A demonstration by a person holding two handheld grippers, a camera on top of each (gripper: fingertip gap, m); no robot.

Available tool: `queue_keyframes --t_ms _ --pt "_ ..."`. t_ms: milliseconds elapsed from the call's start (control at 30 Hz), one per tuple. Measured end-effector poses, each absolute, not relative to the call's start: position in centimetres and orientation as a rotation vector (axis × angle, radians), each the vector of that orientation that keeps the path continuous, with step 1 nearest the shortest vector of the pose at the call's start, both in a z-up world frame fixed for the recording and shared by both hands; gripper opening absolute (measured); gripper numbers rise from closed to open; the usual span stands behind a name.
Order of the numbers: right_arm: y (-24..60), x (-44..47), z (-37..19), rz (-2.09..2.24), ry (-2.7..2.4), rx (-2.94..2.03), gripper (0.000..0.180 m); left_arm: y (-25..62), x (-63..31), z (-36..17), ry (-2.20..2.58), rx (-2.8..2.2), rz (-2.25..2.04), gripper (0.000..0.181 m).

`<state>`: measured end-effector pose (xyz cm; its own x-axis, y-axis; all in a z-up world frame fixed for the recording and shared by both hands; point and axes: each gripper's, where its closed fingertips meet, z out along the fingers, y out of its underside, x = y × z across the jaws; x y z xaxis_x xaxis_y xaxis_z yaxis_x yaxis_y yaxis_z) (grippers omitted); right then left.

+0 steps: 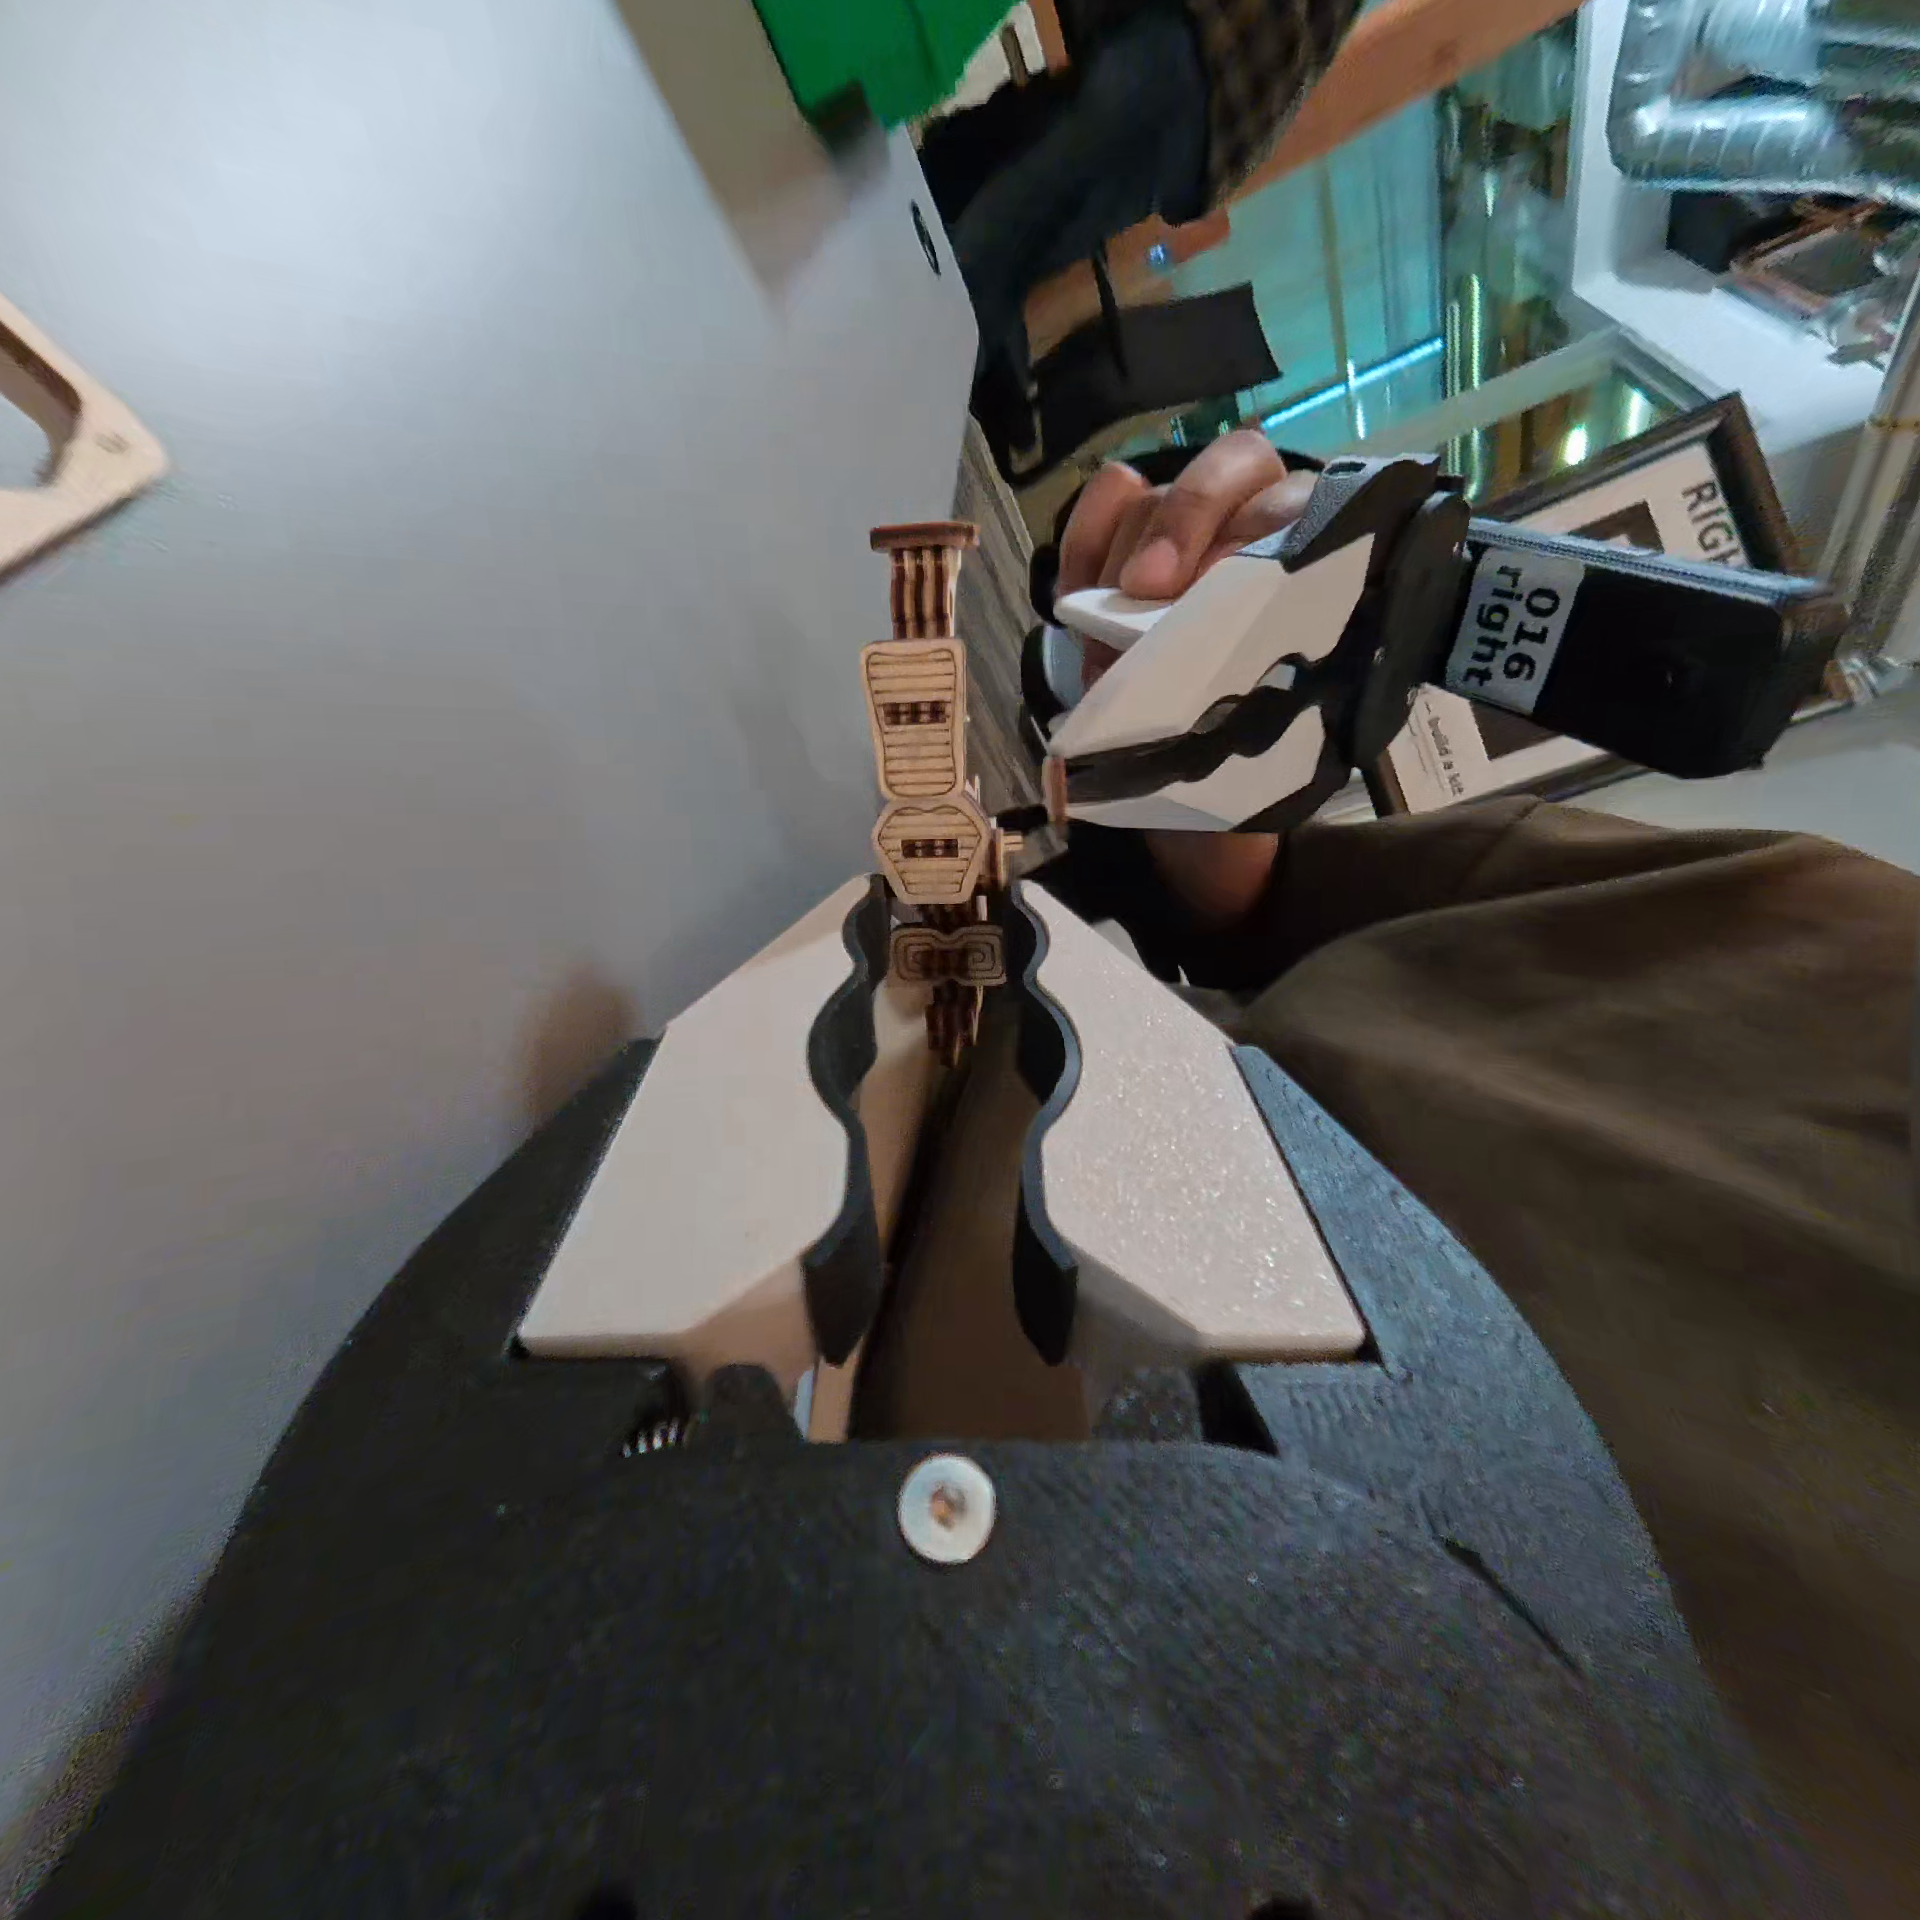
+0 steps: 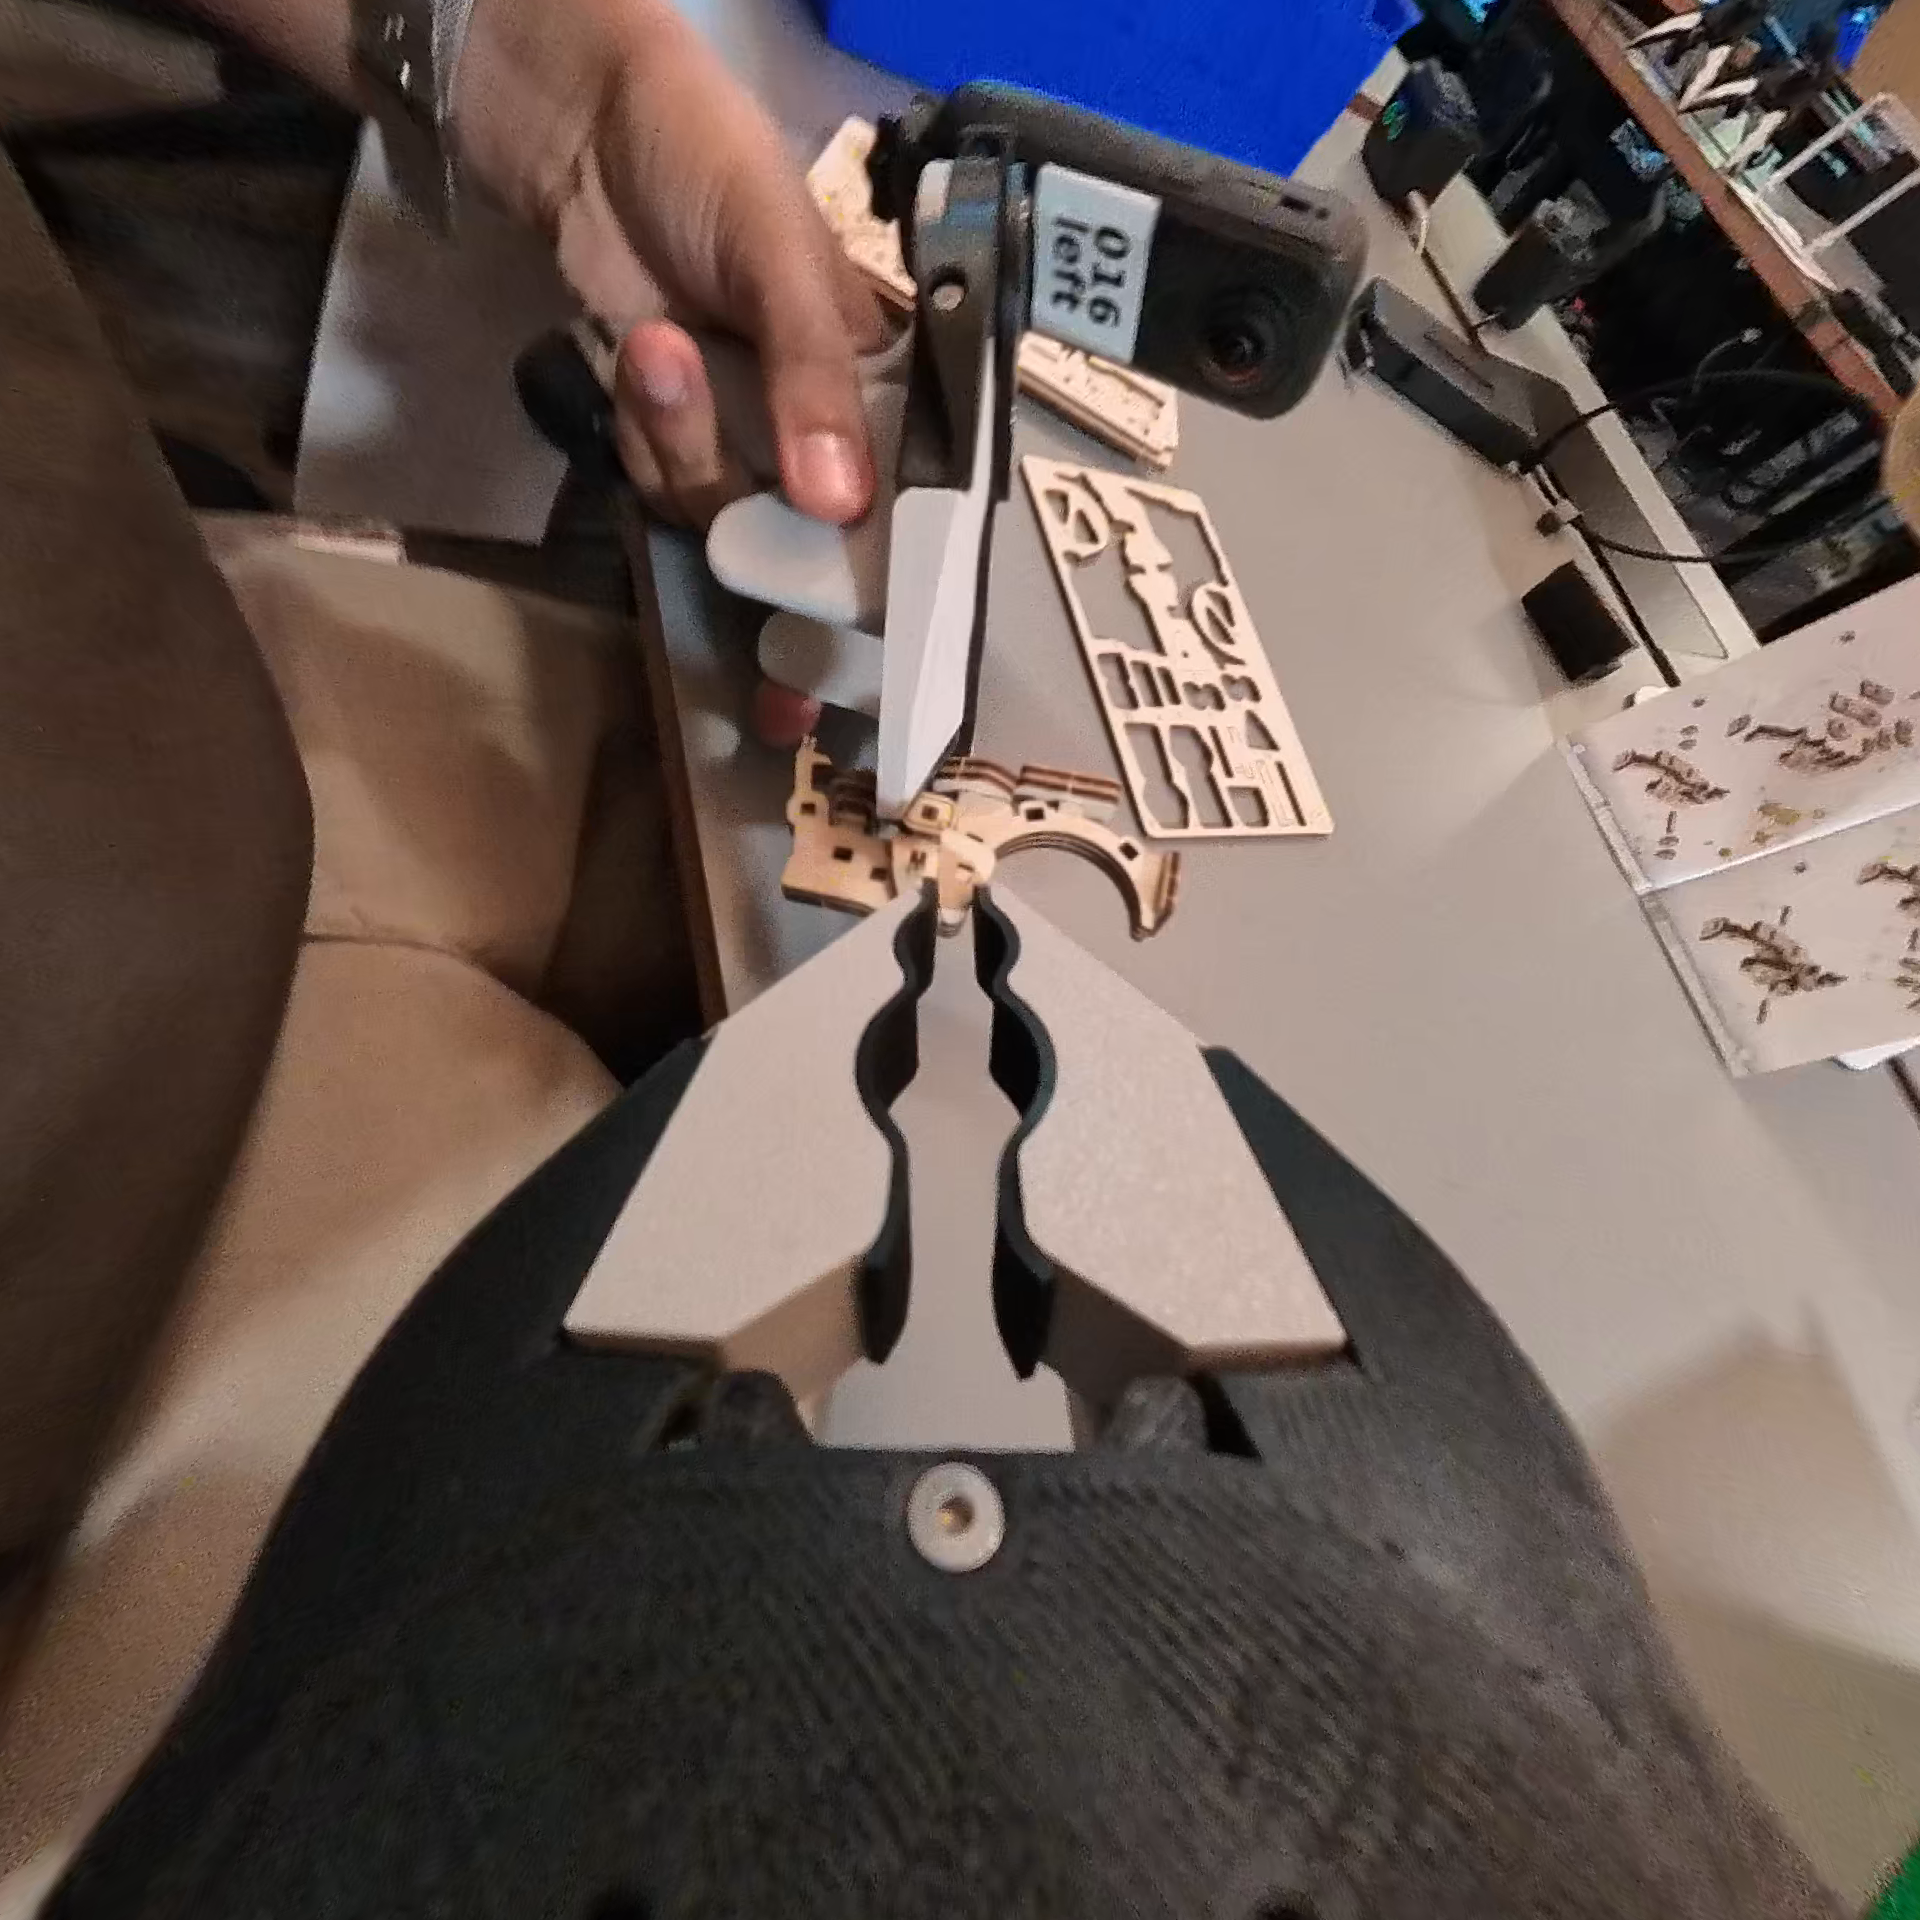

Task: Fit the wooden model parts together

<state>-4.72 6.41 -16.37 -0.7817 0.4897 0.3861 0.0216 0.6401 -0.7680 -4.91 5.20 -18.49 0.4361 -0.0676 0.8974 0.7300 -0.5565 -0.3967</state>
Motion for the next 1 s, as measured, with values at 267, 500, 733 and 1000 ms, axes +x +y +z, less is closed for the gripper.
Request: queue_keyframes --t_ms 267,500,733,1000 --pt "5.7 -4.1 -17.1 0.978 -2.311 -0.302 0.005 5.2 -5.2 -18.4 -0.587 -1.839 -1.219 0.018" --pt "5.6 -4.1 -17.5 0.954 -2.326 -0.305 0.005 5.3 -4.6 -18.8 -0.545 -1.894 -1.174 0.018" --pt "5.6 -4.0 -17.8 0.942 -2.343 -0.304 0.005 5.2 -4.5 -18.9 -0.538 -1.900 -1.169 0.018" --pt "5.5 -4.0 -17.7 0.928 -2.338 -0.304 0.005 5.3 -4.6 -18.7 -0.527 -1.893 -1.155 0.018"
